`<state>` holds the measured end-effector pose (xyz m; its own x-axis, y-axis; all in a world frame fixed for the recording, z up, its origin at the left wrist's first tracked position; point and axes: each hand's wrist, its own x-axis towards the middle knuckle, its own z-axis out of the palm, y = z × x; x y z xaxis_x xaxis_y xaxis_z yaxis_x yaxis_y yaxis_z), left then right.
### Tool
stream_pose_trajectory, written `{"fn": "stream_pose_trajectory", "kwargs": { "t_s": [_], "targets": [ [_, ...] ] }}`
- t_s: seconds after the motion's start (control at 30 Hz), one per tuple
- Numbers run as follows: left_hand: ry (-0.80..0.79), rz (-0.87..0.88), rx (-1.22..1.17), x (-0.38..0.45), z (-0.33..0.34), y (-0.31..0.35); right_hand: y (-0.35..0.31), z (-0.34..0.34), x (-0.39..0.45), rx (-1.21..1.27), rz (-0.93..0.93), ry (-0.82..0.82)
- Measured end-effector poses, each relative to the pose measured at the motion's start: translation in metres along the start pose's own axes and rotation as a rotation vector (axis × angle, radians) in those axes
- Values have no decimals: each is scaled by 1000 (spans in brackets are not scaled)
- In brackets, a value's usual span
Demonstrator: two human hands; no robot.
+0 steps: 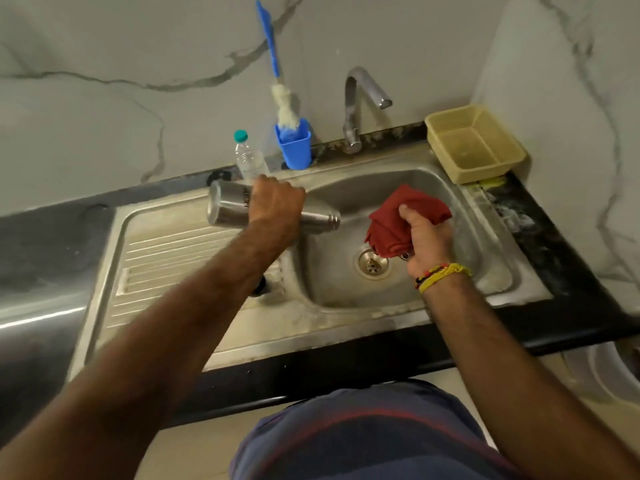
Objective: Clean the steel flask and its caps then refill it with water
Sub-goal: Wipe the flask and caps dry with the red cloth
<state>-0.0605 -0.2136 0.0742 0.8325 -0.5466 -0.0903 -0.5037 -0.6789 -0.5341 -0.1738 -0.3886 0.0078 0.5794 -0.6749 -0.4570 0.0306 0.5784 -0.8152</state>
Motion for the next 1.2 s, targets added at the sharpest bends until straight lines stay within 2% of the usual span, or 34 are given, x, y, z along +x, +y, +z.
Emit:
{"fn": "stream_pose_trajectory", "kwargs": {
  "t_s": [0.13, 0.27, 0.37, 0.43, 0.5, 0.53, 0.63, 0.8, 0.87, 1.0, 1.1, 1.2],
  "targets": [
    [-110, 55, 80, 25, -13, 49, -9, -14, 12, -20, 33, -2],
    [-163, 19, -98, 33, -21, 71, -15, -31, 31, -117, 34, 51],
    [-238, -72, -504, 34, -18, 69, -26, -47, 42, -229, 18, 98],
    [-297, -200, -995, 30, -12, 66, -30, -55, 43, -331, -11, 100],
    [-461, -399, -1579, 19, -9, 74, -32, -57, 46, -456, -81, 76],
    [-537, -475, -1777, 14, -5, 81, -34, -55, 46, -518, -123, 46],
    [-627, -498, -2049, 5, 5, 99, -43, -42, 42, -729, -301, -51],
    [-773, -455, -2101, -12, 14, 104, -52, -21, 38, -934, -566, -124],
    [-730, -411, -2171, -20, 25, 103, -47, -15, 37, -963, -631, -168],
    [-546, -327, -2308, -36, 32, 109, -27, 9, 18, -978, -736, -294],
    [-443, -354, -2352, -37, 37, 111, -9, 26, -5, -1152, -770, -409],
    [-290, -342, -2390, -42, 48, 103, 6, 25, -17, -1306, -888, -513]
  ]
}}
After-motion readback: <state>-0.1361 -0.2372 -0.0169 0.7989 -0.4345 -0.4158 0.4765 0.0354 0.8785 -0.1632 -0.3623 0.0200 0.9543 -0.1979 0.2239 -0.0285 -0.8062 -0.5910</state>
